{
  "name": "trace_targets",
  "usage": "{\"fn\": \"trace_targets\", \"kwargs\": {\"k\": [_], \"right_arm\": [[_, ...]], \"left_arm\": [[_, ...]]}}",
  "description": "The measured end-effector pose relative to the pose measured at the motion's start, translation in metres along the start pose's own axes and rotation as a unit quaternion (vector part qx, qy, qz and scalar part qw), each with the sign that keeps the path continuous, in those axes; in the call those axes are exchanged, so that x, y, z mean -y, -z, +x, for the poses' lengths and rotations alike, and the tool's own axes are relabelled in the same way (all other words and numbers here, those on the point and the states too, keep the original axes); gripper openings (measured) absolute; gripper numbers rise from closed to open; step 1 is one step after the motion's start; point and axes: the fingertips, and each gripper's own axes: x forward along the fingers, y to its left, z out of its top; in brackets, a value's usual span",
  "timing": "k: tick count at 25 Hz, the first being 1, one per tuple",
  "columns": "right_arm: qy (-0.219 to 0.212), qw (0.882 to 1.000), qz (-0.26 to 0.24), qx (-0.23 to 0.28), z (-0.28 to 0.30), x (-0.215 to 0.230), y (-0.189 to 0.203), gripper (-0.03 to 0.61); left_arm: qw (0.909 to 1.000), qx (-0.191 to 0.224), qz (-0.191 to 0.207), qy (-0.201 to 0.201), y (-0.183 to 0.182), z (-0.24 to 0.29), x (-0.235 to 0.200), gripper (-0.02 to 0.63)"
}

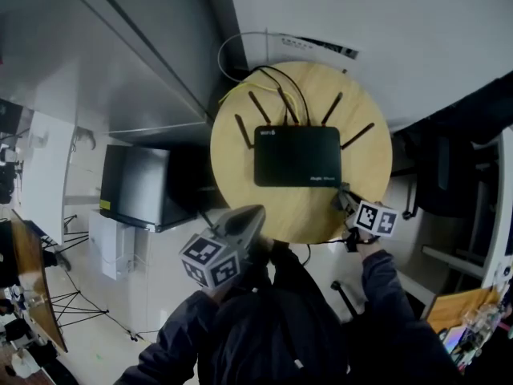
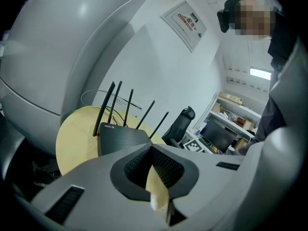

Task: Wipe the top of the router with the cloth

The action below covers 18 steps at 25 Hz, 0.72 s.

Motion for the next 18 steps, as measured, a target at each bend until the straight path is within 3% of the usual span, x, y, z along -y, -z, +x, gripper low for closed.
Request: {"fn": "trace_targets", "kwargs": {"k": [8, 18], "right_arm": [[-0.03, 0.998, -0.043, 0.022, -0.025, -0.037, -0.004, 0.067], [-0.121, 0.978, -0.127, 0.11, -0.12, -0.156, -0.016, 0.067]], "left_arm": [[0.9999, -0.004, 0.009, 0.012, -0.005, -0.002, 0.012, -0.007], [0.9986, 0.03, 0.03, 0.031, -0.036, -0.033, 0.048, -0.006]]}}
